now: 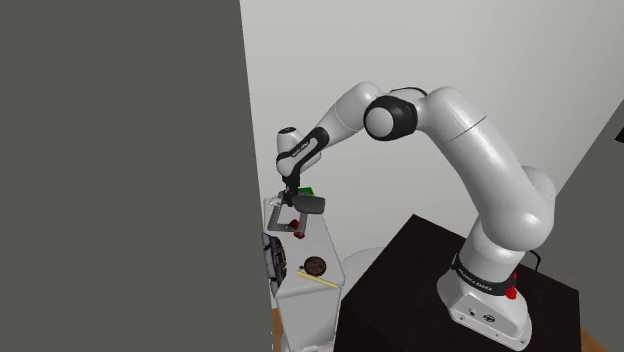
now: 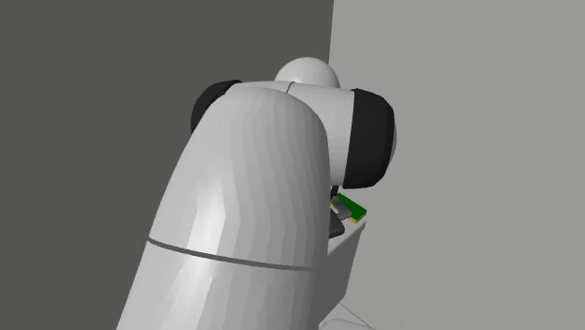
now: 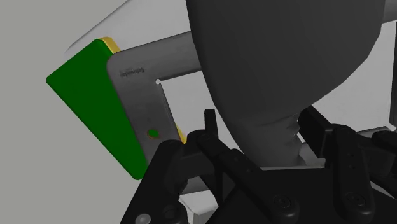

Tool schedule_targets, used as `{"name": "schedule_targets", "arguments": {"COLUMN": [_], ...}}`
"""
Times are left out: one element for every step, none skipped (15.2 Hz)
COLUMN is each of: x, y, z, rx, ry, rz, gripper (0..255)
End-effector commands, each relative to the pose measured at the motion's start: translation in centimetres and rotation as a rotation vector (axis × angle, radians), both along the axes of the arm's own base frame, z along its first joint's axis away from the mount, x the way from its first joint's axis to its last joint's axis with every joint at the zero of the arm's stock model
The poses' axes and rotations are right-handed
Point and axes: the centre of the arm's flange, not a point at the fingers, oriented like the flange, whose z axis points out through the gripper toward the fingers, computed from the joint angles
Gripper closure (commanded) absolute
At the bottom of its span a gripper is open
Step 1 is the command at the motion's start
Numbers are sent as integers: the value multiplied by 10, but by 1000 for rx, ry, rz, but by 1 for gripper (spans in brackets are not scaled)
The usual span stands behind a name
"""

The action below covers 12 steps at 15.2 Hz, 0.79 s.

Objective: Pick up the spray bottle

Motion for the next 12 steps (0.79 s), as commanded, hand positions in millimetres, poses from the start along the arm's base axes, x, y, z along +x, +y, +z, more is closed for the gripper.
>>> {"name": "schedule_targets", "arguments": {"x": [1, 1, 1, 0, 0, 0, 0, 1, 1, 1, 1, 1], "y": [0, 0, 0, 0, 0, 0, 0, 0, 0, 0, 0, 0], "z": [12, 17, 22, 27, 33, 38, 43, 49, 54, 59, 60, 60], "rx": [0, 0, 0, 0, 0, 0, 0, 0, 0, 0, 0, 0], "ry": [0, 0, 0, 0, 0, 0, 0, 0, 0, 0, 0, 0], "rz": [0, 0, 0, 0, 0, 0, 0, 0, 0, 0, 0, 0], "gripper": [255, 255, 255, 255, 255, 255, 255, 255, 255, 255, 255, 255]}}
